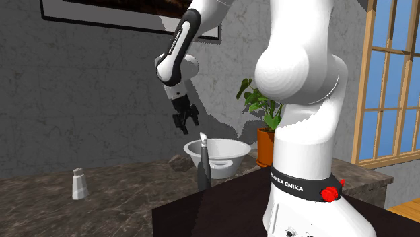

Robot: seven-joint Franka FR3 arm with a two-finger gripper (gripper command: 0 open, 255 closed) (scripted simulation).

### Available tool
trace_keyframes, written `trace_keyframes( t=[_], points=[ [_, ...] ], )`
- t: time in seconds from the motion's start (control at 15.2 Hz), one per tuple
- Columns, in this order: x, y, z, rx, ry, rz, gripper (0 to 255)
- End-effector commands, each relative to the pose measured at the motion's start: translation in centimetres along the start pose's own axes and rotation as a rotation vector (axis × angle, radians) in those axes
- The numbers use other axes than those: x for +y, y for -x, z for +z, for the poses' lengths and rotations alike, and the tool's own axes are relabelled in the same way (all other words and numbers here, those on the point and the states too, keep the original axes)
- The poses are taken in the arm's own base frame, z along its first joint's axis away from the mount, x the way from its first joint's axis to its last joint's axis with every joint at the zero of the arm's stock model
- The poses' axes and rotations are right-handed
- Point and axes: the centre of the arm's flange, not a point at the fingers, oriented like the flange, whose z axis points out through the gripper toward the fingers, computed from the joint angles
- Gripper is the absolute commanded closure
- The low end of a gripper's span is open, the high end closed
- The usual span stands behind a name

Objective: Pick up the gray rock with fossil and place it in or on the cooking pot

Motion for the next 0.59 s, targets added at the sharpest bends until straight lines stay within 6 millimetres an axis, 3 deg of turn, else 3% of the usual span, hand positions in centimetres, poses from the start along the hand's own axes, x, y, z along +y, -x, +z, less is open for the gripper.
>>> trace_keyframes(
  t=[0.0, 0.53],
  points=[
    [-0.9, -1.8, 1.9, -0.010, 0.020, -0.037, 0],
    [-4.0, -8.7, 10.2, -0.048, 0.096, -0.176, 0]
  ],
)
